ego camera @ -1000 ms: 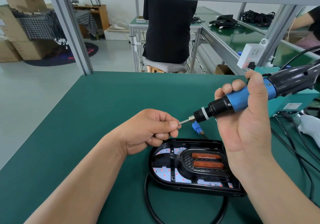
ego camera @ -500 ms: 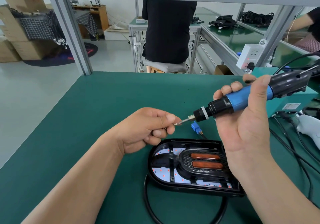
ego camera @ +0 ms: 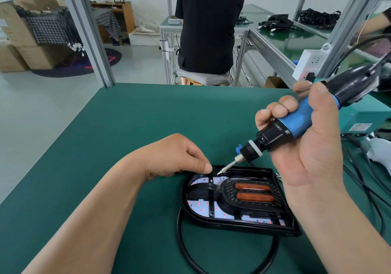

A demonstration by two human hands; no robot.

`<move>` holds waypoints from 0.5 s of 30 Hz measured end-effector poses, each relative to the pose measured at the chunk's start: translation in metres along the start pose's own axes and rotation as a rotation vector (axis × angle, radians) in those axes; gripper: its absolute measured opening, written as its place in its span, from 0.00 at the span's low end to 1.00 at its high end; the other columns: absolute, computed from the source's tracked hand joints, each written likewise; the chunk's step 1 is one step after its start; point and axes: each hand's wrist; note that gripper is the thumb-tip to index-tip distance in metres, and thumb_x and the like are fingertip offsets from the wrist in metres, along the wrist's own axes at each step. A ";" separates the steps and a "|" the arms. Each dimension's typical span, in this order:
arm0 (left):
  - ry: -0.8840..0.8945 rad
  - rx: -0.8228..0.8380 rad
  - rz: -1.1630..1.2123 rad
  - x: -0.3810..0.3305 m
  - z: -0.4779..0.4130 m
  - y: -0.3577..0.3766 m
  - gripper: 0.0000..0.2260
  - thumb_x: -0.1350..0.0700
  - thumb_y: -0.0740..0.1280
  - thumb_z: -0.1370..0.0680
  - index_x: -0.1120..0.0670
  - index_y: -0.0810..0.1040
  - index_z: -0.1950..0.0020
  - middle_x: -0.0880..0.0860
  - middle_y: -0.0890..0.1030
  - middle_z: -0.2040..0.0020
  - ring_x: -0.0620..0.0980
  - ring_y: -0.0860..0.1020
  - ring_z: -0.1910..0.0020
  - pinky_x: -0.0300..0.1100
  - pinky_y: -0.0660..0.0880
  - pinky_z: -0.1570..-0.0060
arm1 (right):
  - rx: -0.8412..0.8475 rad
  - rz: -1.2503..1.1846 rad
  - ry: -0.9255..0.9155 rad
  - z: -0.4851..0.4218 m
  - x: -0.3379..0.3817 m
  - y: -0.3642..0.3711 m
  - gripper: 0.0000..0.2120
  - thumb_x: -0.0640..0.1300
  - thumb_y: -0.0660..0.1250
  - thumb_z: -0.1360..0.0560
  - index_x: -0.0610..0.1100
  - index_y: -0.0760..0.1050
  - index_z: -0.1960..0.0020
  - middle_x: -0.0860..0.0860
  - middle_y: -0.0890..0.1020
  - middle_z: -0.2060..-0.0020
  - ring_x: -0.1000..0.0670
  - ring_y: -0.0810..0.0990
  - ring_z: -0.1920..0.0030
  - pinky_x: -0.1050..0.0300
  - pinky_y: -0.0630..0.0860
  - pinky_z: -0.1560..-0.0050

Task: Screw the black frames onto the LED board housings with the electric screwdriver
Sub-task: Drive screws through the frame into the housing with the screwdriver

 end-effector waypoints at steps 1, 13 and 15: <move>0.012 -0.011 -0.011 0.001 -0.001 0.000 0.06 0.48 0.79 0.25 0.50 0.90 0.53 0.40 0.76 0.73 0.38 0.67 0.76 0.31 0.60 0.77 | 0.024 0.008 0.017 0.001 -0.001 0.001 0.06 0.51 0.65 0.17 0.48 0.74 0.45 0.53 0.74 0.62 0.53 0.74 0.62 0.54 0.78 0.50; 0.050 -0.097 0.032 0.004 0.000 -0.002 0.07 0.51 0.78 0.24 0.55 0.87 0.55 0.49 0.76 0.68 0.48 0.63 0.72 0.38 0.58 0.72 | 0.199 0.147 0.127 0.019 -0.021 0.013 0.06 0.48 0.69 0.22 0.47 0.77 0.46 0.51 0.73 0.65 0.51 0.74 0.65 0.52 0.78 0.55; 0.046 -0.096 0.037 0.003 0.001 -0.002 0.07 0.52 0.77 0.23 0.56 0.87 0.55 0.49 0.76 0.68 0.48 0.63 0.71 0.39 0.58 0.73 | 0.210 0.149 0.123 0.020 -0.022 0.014 0.07 0.48 0.69 0.23 0.47 0.77 0.46 0.51 0.73 0.65 0.51 0.74 0.65 0.52 0.78 0.55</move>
Point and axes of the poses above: each hand's wrist, its own z-axis away from the middle knuckle, its own y-axis out of the palm, x = y × z
